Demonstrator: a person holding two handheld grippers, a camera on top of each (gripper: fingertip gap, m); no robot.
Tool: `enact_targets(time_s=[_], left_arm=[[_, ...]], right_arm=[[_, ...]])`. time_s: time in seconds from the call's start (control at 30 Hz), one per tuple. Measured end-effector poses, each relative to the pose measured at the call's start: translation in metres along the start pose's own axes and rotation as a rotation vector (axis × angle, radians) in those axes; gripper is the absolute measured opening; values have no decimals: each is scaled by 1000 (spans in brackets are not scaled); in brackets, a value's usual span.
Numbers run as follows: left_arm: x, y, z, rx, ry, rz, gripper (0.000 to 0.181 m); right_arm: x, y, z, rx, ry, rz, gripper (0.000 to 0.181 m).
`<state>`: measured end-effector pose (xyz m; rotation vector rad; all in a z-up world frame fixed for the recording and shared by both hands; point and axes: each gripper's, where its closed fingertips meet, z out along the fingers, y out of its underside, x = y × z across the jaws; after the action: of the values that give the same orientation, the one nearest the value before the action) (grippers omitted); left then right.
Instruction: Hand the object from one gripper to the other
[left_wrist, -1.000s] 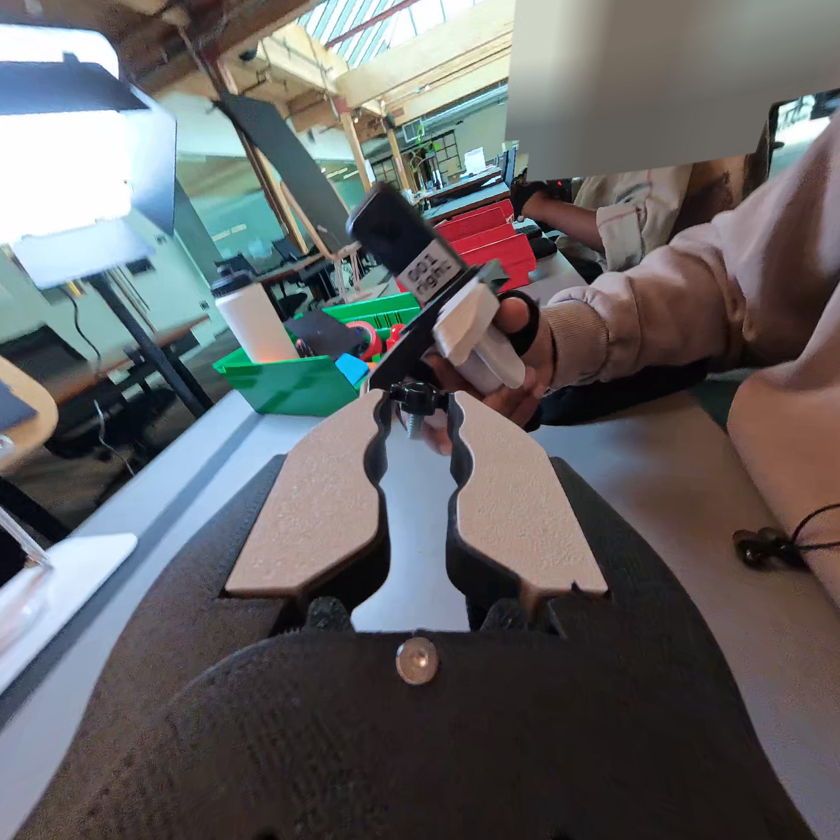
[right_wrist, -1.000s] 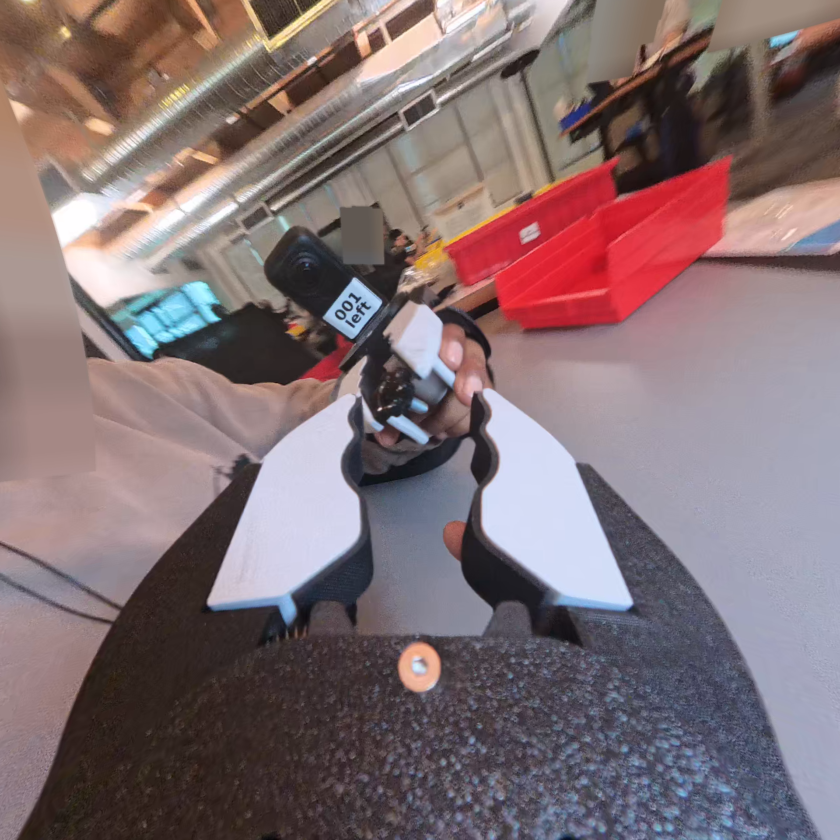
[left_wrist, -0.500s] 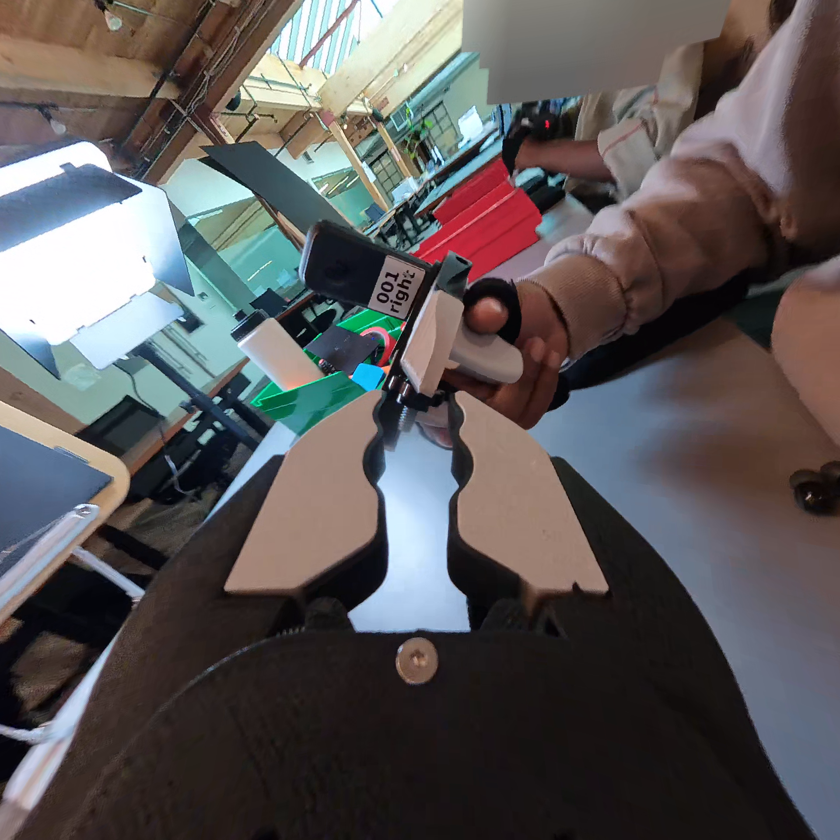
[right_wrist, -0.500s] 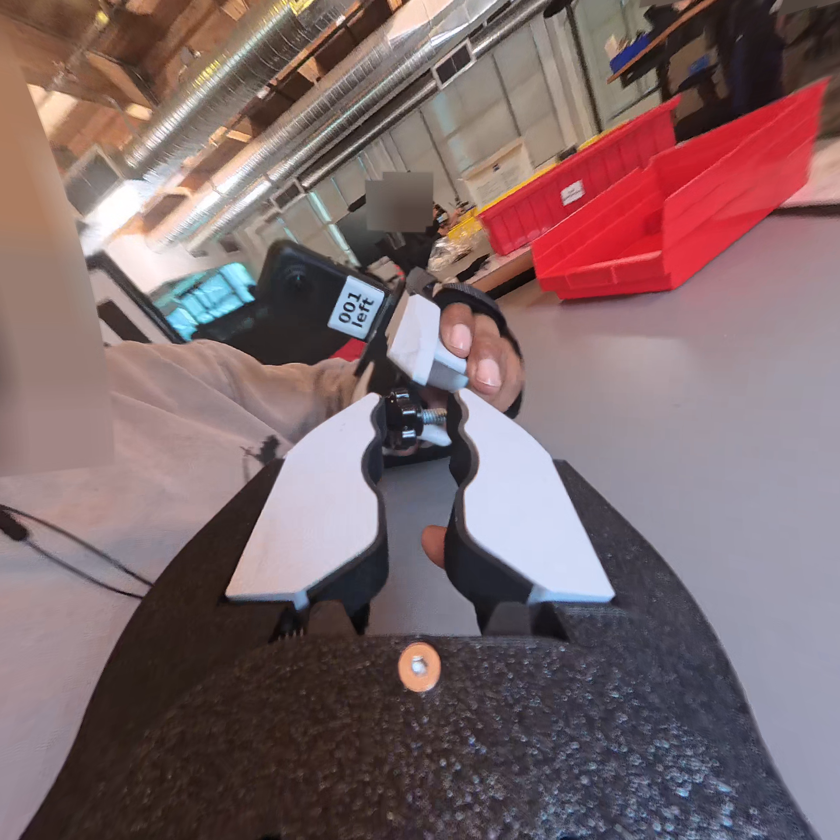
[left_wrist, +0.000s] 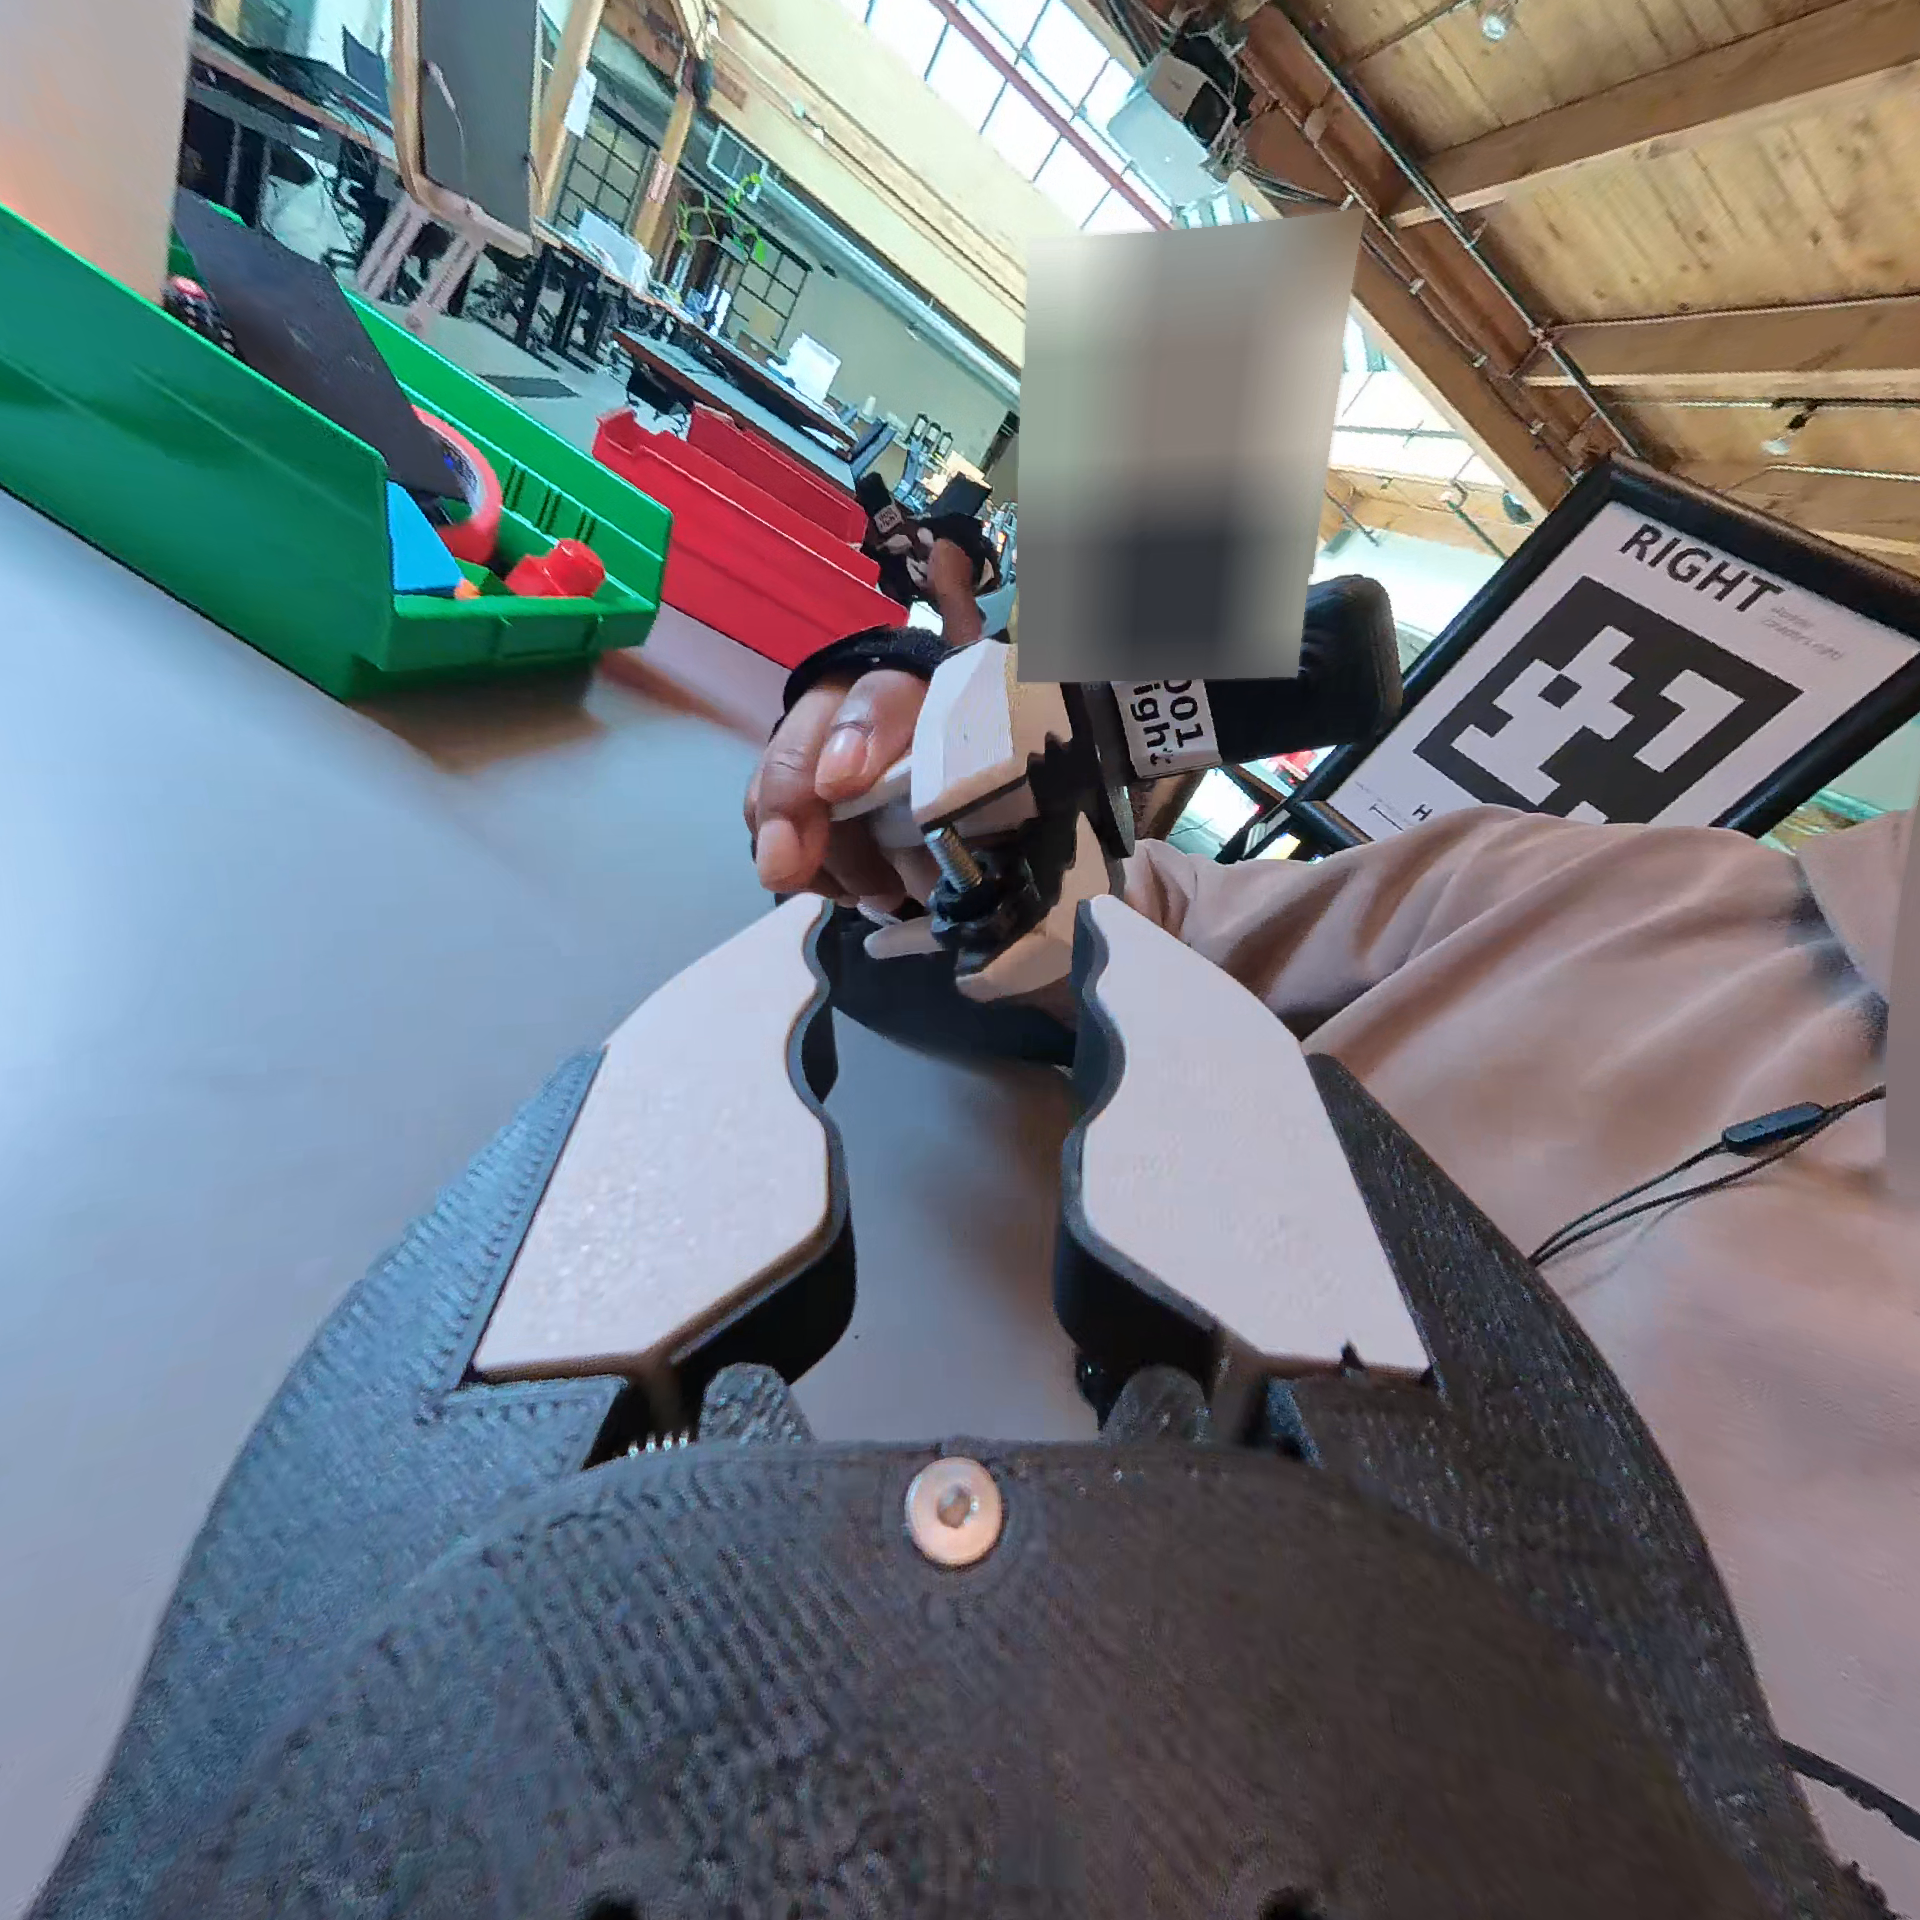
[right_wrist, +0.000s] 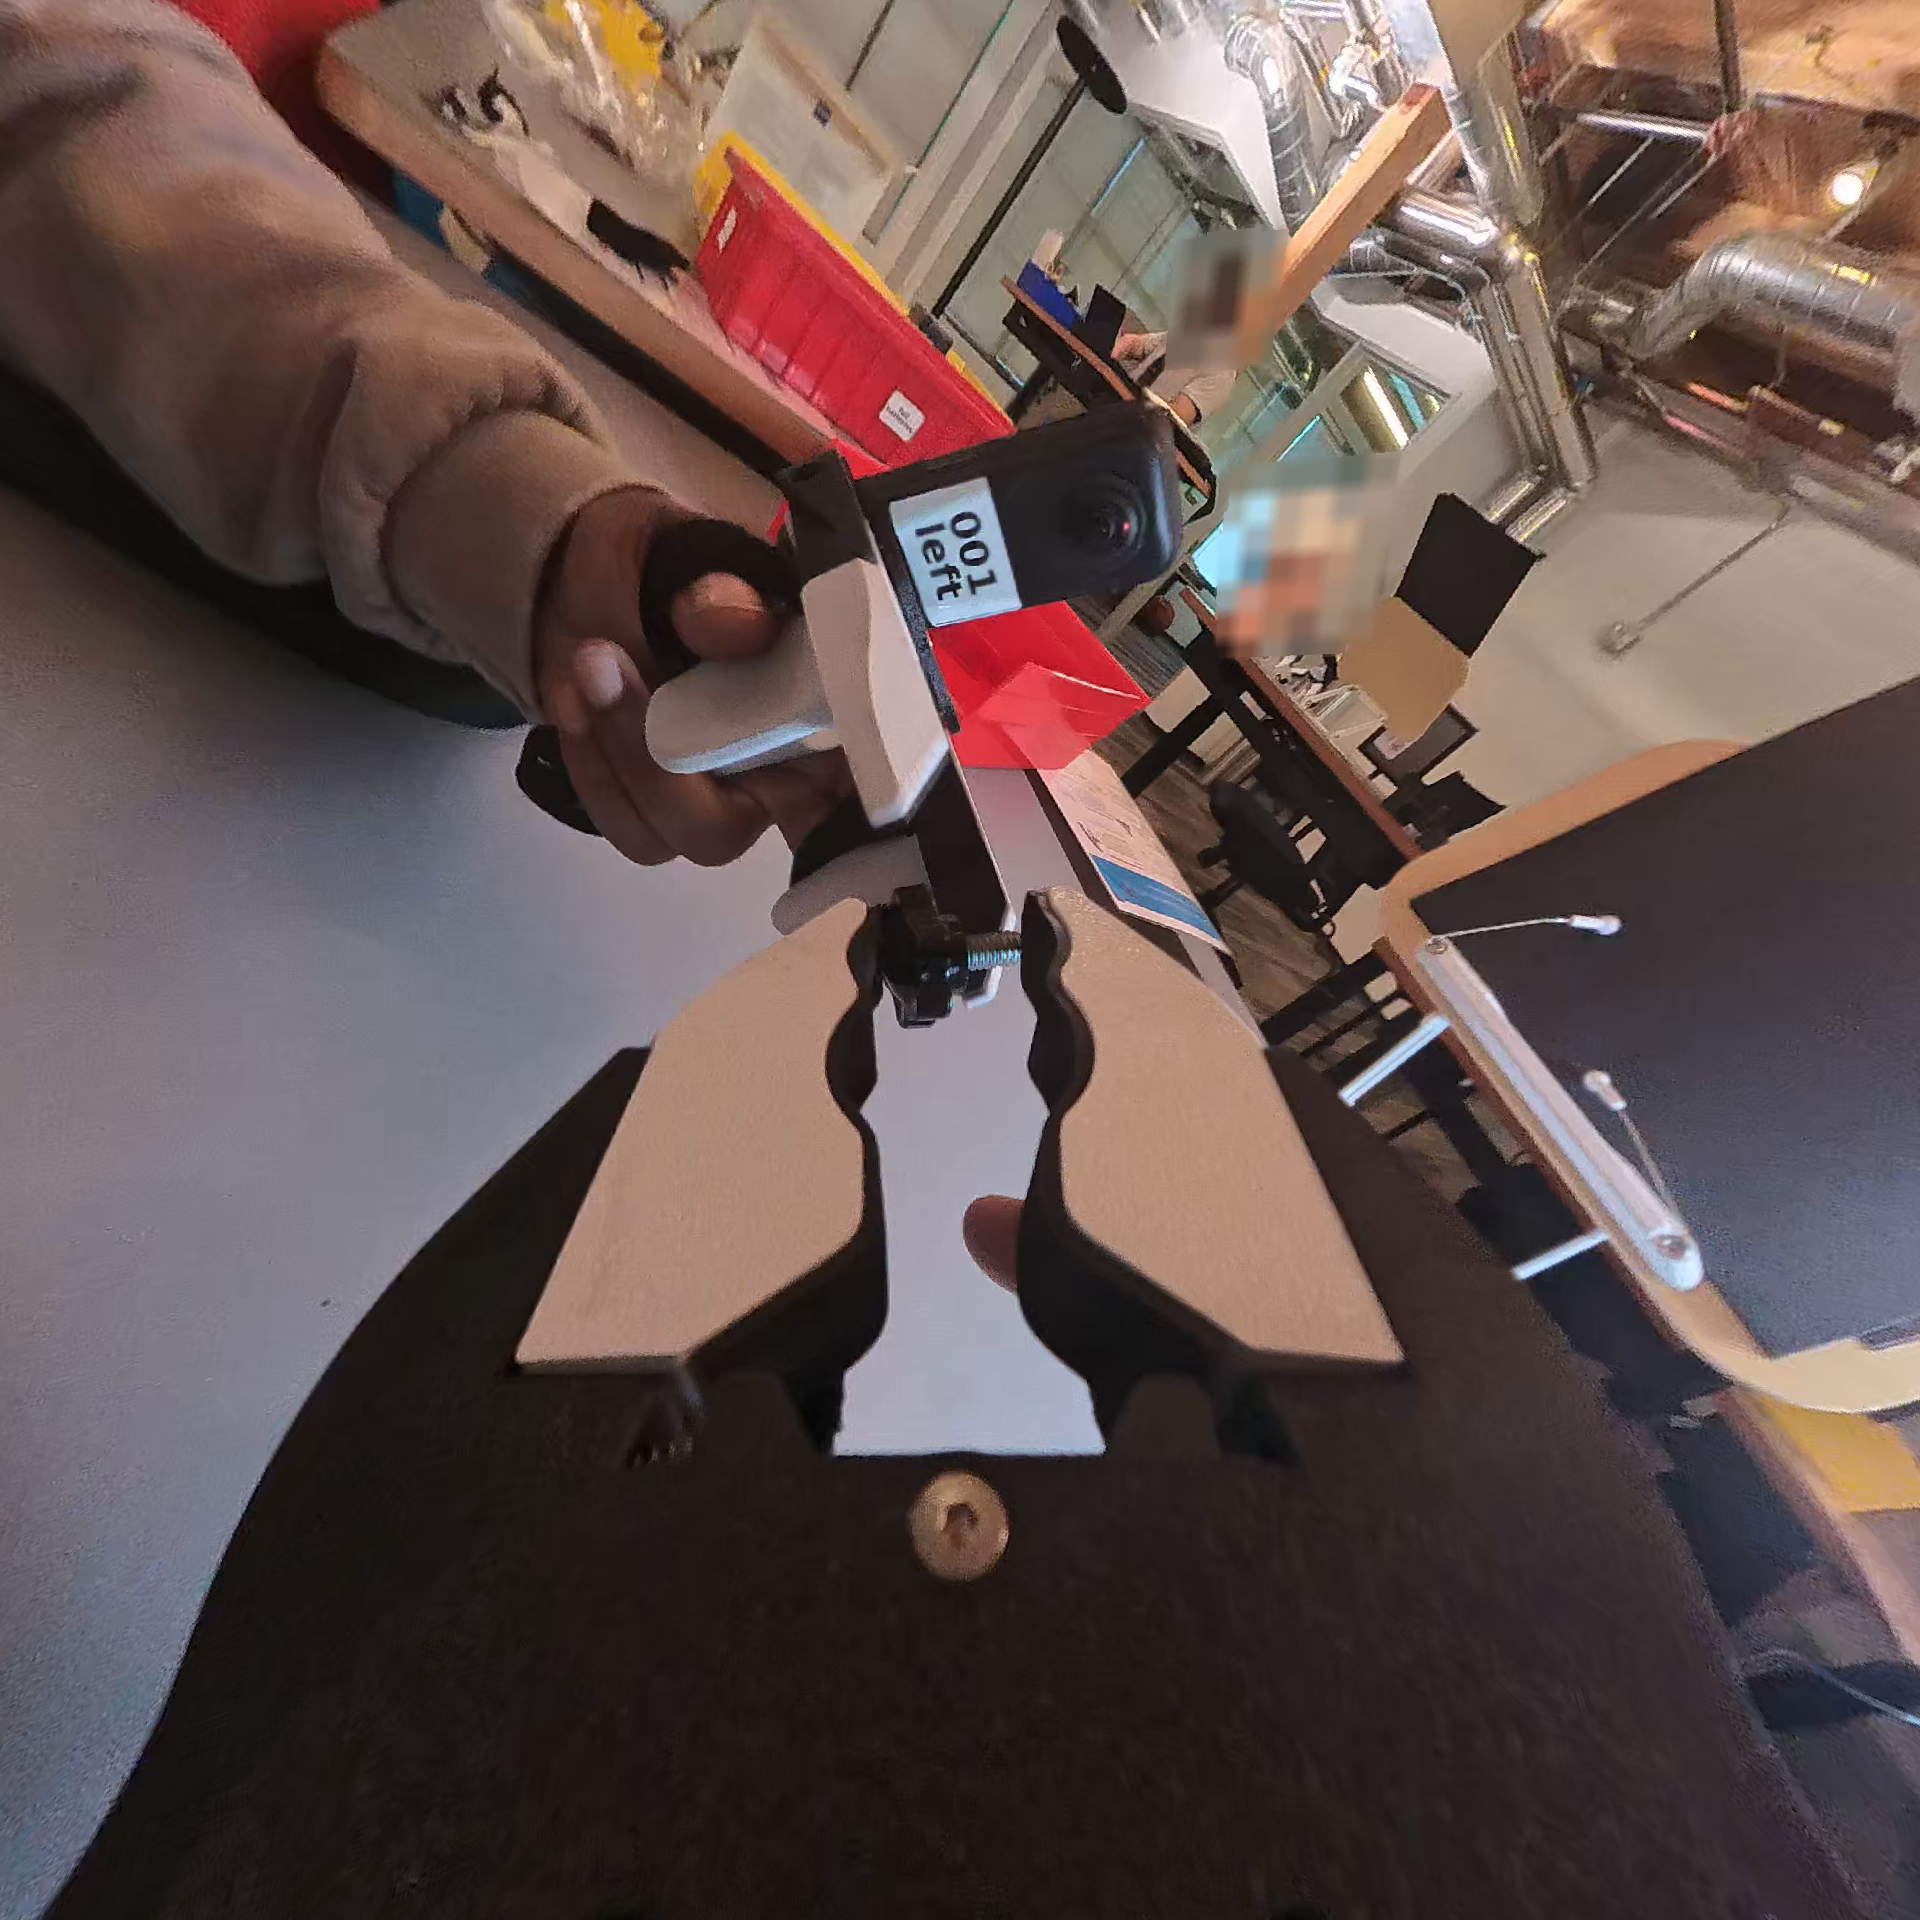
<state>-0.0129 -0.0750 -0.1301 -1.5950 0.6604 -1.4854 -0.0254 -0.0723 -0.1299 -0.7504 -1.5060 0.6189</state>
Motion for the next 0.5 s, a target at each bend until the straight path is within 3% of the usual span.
enact_targets(time_s=[0.37,0.43,0.5], left_arm=[[7,11,8,-24,94,-150,28],[4,12,7,-43,71,-113,23],[4,11,6,-56,41,-42,23]], right_arm=[[-6,-2,5,-52,129,-373,26],[-7,-1,6,-56,131,-379,26],[-6,-3,7,-33,112,-268,26]])
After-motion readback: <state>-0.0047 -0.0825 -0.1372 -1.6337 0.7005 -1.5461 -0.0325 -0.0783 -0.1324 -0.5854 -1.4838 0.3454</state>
